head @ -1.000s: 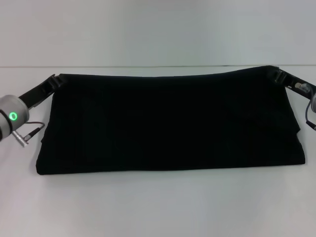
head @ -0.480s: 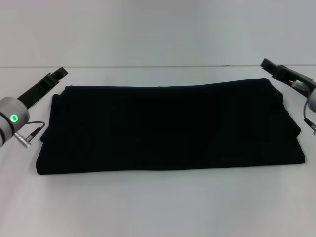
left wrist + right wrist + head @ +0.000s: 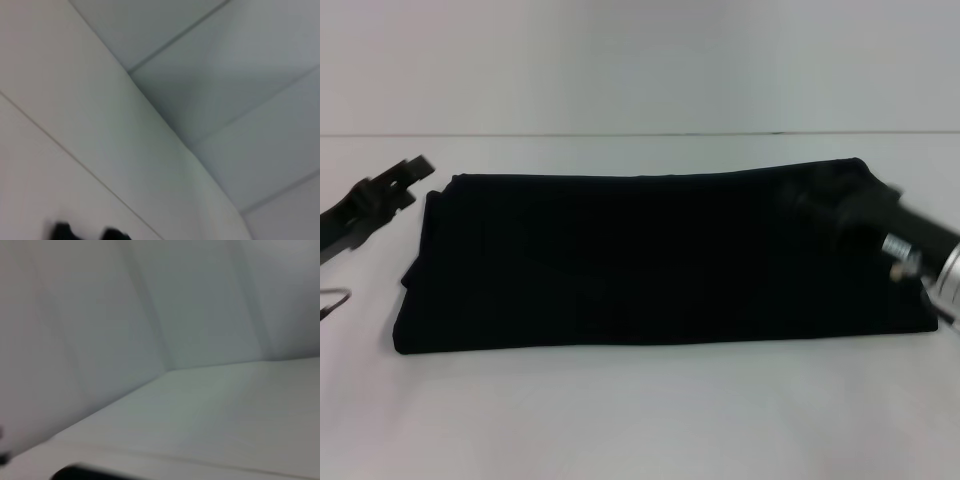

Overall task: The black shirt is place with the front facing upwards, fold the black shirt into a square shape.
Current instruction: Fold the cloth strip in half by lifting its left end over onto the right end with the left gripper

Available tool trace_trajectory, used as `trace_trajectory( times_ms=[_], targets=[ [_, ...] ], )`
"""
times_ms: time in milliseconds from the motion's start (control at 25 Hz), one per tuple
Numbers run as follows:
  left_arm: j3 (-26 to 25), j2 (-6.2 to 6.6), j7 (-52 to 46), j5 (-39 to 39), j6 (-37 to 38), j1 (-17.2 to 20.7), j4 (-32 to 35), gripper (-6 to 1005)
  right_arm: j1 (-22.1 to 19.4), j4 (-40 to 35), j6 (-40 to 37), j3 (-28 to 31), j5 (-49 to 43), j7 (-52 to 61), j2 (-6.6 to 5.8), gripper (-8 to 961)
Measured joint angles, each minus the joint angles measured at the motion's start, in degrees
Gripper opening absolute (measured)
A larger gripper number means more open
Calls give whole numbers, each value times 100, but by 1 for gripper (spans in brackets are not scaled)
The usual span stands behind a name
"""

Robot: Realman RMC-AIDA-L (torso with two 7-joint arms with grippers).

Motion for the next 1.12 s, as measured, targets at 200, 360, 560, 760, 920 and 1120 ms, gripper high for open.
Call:
trace_trajectory(
  times_ms=[200, 360, 560, 760, 920, 1120],
  targets=[
    [144, 178, -614, 15, 1176, 601, 294, 772, -290, 96, -797, -677, -62, -936, 38, 648],
    [158, 210, -1299, 300, 1695, 989, 563, 835, -328, 337, -810, -1065, -62, -1197, 42, 655],
    [142, 209, -1959, 783, 1800, 1227, 728, 886, -274, 700, -603, -1356, -61, -1652, 54, 723],
    [113, 168, -2269, 1202, 1757, 1311, 748, 891, -265, 865, -495, -1370, -47, -1913, 67, 806],
    [123, 166, -2457, 1237, 1527, 1296, 716, 890, -265, 869, -468, -1400, -60, -1930, 69, 837],
    [164, 170, -2825, 1339, 1289, 1236, 681, 890, -267, 901, -361, -1437, -62, -2039, 69, 836]
  ],
)
